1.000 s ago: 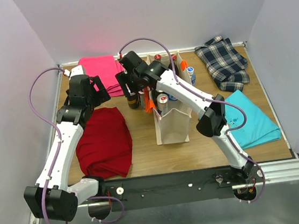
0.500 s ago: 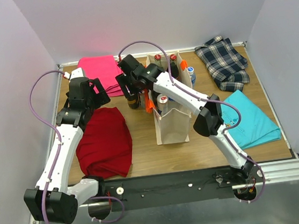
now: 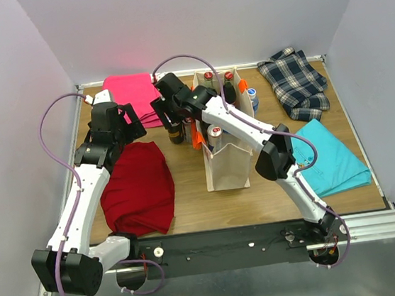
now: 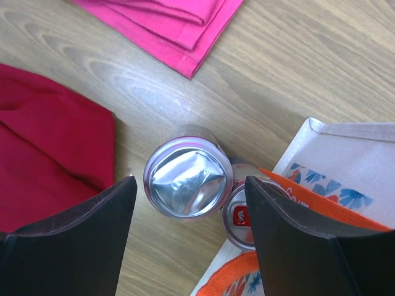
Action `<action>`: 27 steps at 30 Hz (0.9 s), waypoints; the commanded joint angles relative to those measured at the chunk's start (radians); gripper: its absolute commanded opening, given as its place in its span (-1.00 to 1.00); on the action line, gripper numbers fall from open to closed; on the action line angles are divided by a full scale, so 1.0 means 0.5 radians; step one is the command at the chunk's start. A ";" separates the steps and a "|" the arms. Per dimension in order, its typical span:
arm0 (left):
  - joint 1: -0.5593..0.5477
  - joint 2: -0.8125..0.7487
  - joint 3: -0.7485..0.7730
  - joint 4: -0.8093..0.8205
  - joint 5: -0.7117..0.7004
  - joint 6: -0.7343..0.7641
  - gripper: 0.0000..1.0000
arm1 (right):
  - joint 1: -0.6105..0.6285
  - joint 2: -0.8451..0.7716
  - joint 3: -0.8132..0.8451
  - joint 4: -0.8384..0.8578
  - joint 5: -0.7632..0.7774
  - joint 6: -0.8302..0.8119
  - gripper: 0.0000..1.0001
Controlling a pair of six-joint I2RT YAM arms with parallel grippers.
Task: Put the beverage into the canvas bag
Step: Pick up the drink from the center of the board.
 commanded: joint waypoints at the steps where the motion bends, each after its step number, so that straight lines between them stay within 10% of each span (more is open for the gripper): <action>1: 0.017 -0.036 -0.025 0.036 0.052 0.008 0.89 | -0.027 -0.001 -0.106 0.028 -0.107 -0.149 0.59; 27: 0.020 -0.033 -0.044 0.064 0.064 0.014 0.90 | -0.040 -0.103 -0.220 0.040 -0.080 -0.219 0.54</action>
